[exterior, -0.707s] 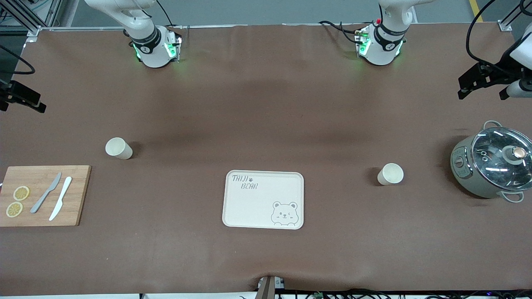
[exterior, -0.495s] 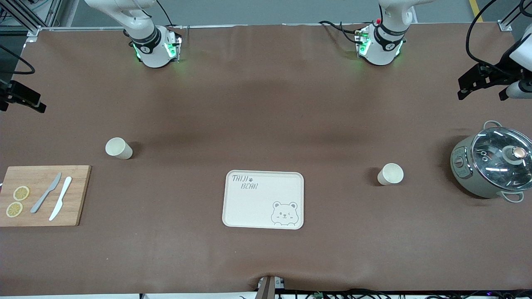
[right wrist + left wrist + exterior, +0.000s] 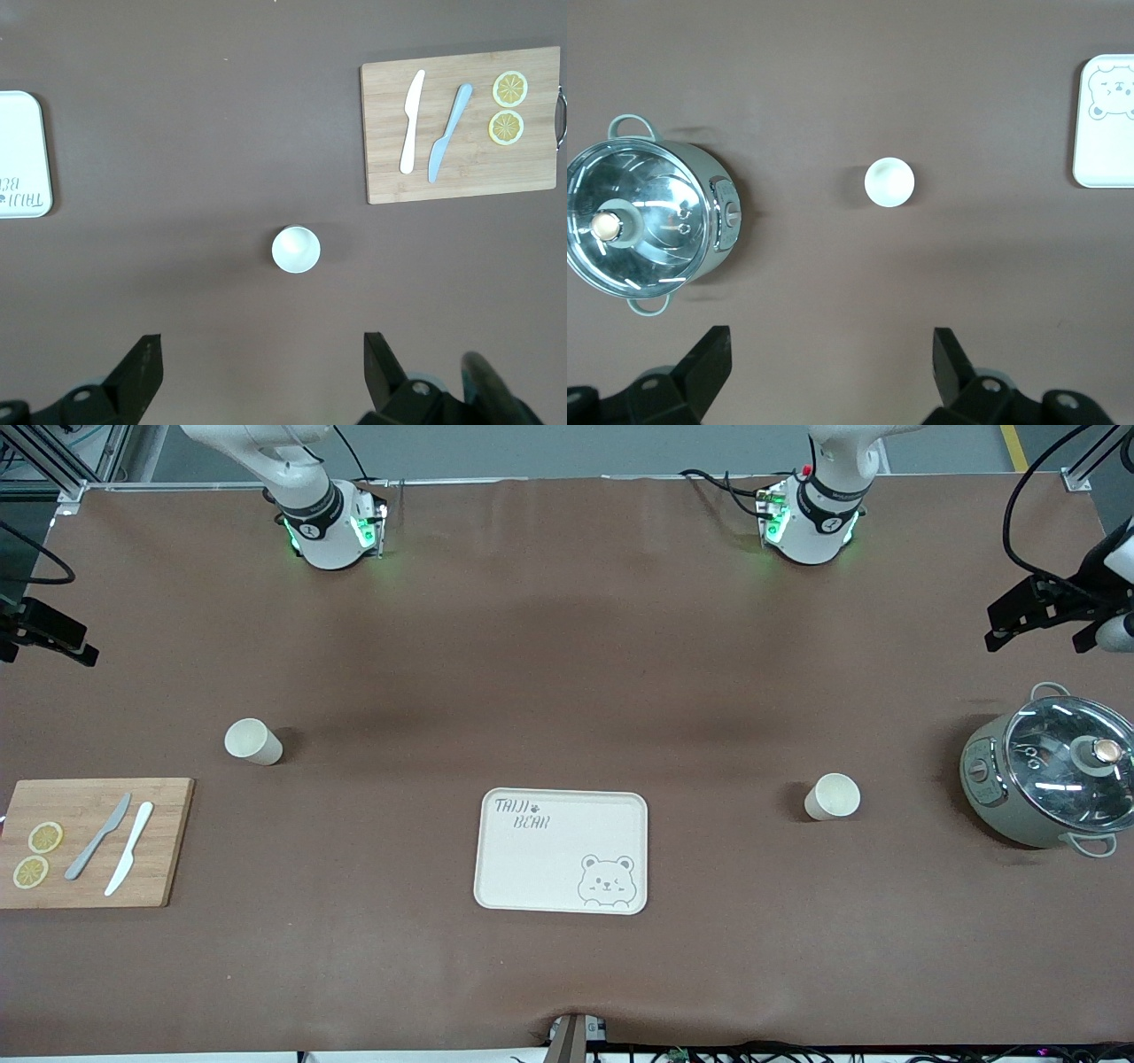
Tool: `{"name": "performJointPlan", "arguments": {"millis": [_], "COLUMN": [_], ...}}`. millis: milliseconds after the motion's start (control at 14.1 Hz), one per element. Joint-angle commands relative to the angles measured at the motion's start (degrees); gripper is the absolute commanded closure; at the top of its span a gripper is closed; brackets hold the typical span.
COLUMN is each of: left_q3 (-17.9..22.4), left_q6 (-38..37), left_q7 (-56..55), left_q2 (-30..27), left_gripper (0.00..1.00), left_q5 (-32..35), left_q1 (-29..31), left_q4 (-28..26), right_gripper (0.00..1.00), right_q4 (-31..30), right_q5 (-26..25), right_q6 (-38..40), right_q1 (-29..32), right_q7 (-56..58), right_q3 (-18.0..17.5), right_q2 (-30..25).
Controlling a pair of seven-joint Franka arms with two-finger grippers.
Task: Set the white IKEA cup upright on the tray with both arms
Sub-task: 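Reach the left gripper down to the white cup beside the pot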
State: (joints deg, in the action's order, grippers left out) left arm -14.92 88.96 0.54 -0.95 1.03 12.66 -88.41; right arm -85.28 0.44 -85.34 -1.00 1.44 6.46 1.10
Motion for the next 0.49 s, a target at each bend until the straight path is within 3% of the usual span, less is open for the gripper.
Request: {"name": "performJointPlan", "arguments": {"millis": [0, 212, 424], "left_q3": [-0.5, -0.5, -1.1], "left_q6": [-0.5, 1.2, 9.0], "left_q7": [-0.1, -0.5, -5.2], "left_q2": [3.2, 7.1, 6.4], "left_gripper": [0.00, 0.00, 0.00], "left_q5": [0.0, -0.1, -0.1], "left_q1": [0.3, 0.3, 0.2], "left_q4": [1.7, 0.8, -7.0], "right_gripper": [0.00, 0.00, 0.00], "right_q4": [1.3, 1.3, 1.3], "right_q5": [-0.4, -0.5, -0.5], "right_q6": [0.3, -0.1, 0.1], "right_q1": [0.7, 1.1, 2.7], "right_q7": [0.6, 0.5, 0.9], "right_q3": [-0.4, -0.2, -0.3], "right_q2": [1.6, 3.8, 4.9]}}
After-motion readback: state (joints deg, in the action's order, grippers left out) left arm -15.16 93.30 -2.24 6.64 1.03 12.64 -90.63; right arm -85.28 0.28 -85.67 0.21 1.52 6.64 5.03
